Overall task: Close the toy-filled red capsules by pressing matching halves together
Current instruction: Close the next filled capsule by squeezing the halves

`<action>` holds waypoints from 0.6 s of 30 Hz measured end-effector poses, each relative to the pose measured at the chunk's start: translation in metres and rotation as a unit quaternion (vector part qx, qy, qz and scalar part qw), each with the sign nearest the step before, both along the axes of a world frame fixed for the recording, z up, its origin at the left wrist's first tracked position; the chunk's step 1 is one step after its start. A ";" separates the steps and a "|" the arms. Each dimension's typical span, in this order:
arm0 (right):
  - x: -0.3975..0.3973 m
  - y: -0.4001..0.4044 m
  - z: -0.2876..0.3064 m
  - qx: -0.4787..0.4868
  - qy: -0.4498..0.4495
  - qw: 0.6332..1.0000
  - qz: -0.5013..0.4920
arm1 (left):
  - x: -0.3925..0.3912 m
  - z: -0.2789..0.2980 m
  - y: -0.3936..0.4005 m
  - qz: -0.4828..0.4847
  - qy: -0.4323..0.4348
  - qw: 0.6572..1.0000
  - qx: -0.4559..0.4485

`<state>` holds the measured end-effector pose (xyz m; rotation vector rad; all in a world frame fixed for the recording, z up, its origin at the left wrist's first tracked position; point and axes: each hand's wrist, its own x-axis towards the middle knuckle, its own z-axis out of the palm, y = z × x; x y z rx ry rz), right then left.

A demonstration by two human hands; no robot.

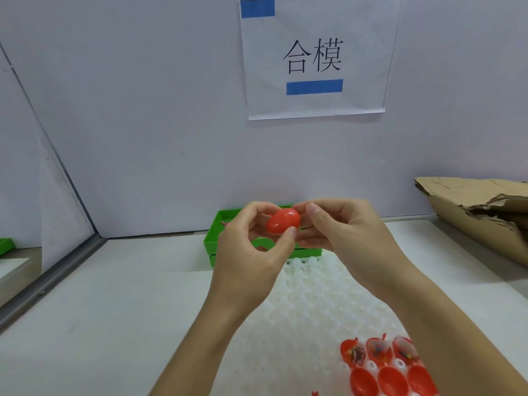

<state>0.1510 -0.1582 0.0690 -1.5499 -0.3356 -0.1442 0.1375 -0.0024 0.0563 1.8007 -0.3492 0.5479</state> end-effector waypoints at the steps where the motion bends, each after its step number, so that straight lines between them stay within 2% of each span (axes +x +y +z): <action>1: 0.000 0.000 0.000 -0.002 -0.003 1.000 0.002 | 0.001 -0.001 0.000 0.000 0.001 1.000 -0.002; 8: 0.001 -0.002 -0.001 -0.003 -0.005 1.000 -0.019 | 0.002 -0.004 0.000 0.002 -0.006 1.000 0.001; 12: 0.000 -0.001 -0.001 -0.045 -0.028 0.998 -0.026 | 0.003 -0.004 -0.001 0.010 -0.030 0.999 0.022; 18: 0.000 0.000 -0.002 0.005 -0.030 0.999 -0.037 | 0.004 -0.001 0.004 -0.015 -0.017 1.000 0.005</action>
